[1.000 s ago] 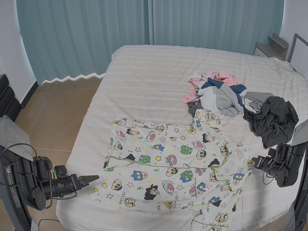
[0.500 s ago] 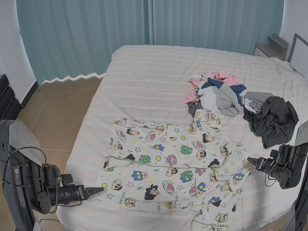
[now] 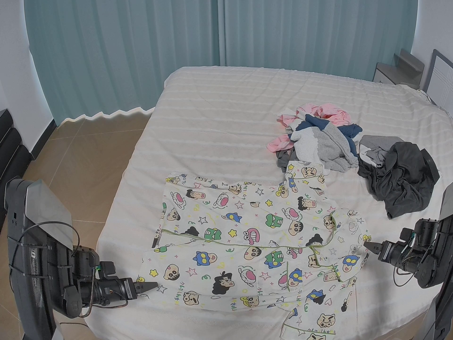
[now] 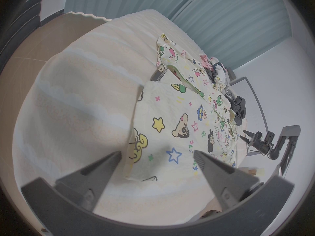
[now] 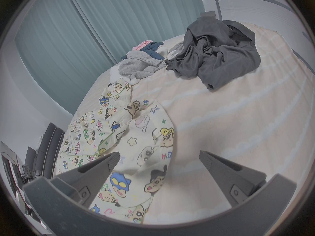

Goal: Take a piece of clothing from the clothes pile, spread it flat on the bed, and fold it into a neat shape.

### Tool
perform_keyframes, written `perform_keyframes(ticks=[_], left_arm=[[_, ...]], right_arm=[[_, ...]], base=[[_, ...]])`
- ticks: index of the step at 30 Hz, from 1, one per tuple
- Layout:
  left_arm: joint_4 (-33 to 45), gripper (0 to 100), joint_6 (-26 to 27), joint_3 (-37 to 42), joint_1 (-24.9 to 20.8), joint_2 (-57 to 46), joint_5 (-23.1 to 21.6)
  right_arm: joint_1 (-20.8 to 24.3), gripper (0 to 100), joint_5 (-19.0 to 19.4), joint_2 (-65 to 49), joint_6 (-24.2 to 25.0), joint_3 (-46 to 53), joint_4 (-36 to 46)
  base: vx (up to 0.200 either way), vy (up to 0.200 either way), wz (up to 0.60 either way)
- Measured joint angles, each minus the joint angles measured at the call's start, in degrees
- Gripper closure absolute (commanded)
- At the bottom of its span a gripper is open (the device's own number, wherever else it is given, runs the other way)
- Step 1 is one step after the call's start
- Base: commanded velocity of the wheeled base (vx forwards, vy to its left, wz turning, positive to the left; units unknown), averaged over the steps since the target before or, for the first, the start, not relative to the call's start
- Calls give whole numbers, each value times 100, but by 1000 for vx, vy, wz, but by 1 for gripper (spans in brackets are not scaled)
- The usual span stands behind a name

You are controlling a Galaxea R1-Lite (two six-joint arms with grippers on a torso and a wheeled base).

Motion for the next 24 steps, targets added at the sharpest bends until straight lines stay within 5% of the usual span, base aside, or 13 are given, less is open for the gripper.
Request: perform_keyframes(ticks=[24], left_arm=[[0, 100, 17, 174, -211, -63, 980]], right_arm=[[100, 0, 134, -344, 5, 433, 5]], base=[[0, 0, 0]])
